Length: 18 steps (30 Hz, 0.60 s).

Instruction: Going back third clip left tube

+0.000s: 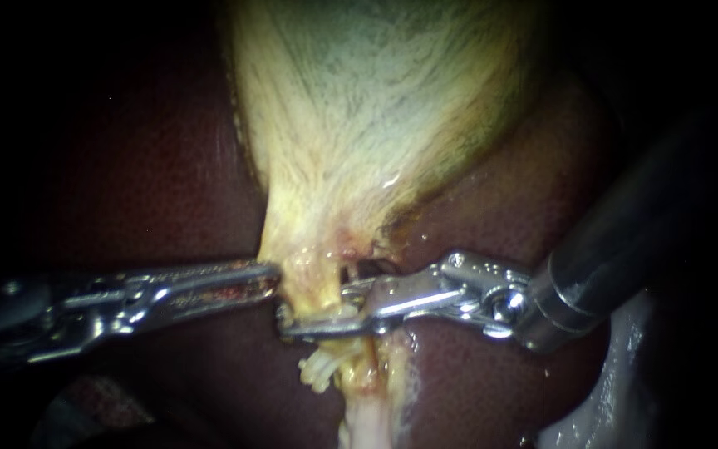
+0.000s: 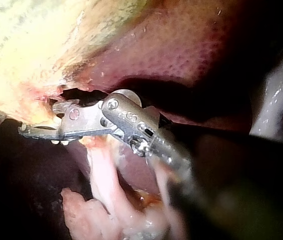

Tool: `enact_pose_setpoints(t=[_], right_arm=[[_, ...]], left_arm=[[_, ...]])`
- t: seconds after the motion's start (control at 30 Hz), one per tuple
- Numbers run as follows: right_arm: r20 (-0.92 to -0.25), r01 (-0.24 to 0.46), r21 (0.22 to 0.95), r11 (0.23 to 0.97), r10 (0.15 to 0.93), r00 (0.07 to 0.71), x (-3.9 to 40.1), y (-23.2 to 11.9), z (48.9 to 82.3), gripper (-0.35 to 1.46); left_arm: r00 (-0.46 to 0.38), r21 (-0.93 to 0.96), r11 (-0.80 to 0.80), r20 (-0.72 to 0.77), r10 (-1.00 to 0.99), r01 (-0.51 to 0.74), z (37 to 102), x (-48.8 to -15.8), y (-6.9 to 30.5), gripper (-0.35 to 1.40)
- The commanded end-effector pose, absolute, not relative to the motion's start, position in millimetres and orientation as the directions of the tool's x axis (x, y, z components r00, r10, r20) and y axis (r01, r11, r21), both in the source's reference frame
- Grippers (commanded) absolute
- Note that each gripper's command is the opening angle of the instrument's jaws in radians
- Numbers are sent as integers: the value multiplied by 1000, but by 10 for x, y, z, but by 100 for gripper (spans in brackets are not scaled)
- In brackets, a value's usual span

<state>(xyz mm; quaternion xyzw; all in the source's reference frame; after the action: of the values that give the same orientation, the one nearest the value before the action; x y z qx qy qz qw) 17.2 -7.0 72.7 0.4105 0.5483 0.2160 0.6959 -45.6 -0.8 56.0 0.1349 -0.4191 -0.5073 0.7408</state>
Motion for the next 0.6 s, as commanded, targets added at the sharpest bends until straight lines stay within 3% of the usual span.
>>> enact_pose_setpoints(t=[0.03, 0.27, 0.33, 0.43, 0.6], right_arm=[[-586, 150, 808, 570, 751, 306, 172, -71, 726, -35], [-587, 150, 807, 571, 750, 306, 173, -75, 725, -35], [-587, 149, 807, 571, 750, 306, 175, -77, 724, 4], [-610, 157, 790, 593, 732, 303, 179, -79, 721, 34], [-685, 182, 725, 664, 667, 293, 187, -79, 719, 55]], left_arm=[[134, 625, 449, 484, -865, 638, 560, -456, -8, -30], [134, 625, 449, 484, -865, 638, 560, -456, -8, -30], [134, 625, 449, 484, -865, 638, 560, -456, -8, -30], [134, 626, 449, 484, -865, 638, 560, -455, -8, -30], [134, 626, 449, 484, -865, 638, 560, -455, -8, -30]])
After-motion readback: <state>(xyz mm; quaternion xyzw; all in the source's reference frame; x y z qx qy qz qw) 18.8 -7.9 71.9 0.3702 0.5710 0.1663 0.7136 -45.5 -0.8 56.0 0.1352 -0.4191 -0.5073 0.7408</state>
